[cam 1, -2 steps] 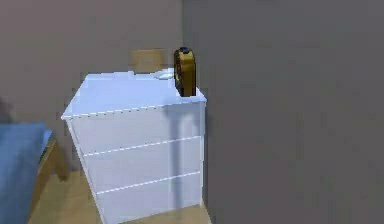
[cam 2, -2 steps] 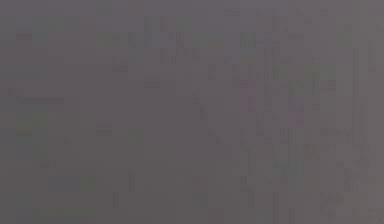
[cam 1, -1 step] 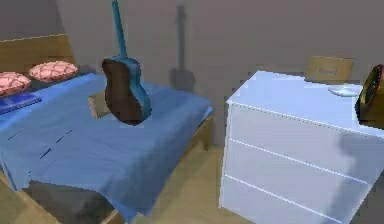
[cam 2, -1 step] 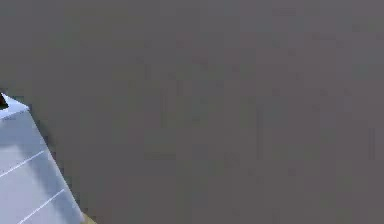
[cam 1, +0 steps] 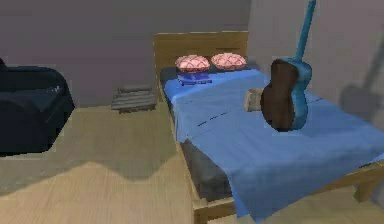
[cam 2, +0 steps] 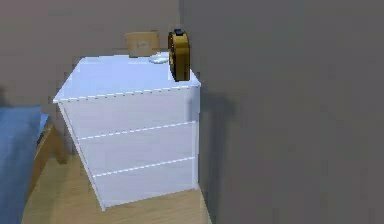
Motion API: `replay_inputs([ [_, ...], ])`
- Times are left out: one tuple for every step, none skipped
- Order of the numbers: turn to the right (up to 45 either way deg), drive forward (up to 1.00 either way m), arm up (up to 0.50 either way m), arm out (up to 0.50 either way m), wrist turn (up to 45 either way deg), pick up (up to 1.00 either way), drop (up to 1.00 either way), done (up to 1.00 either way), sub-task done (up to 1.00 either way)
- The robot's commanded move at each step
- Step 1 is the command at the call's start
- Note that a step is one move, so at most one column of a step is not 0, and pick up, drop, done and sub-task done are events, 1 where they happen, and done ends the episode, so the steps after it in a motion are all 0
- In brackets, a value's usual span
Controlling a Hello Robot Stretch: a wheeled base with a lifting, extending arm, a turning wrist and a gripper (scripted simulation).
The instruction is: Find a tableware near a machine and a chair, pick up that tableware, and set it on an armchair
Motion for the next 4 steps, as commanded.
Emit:
replay_inputs([
  [-12.0,0.0,0.0,0.0,0.0,0.0,0.0,0.0,0.0],
  [0.0,0.1,0.0,0.0,0.0,0.0,0.0,0.0,0.0],
  [-45.0,0.0,0.0,0.0,0.0,0.0,0.0,0.0,0.0],
  [-36.0,0.0,0.0,0.0,0.0,0.0,0.0,0.0,0.0],
])
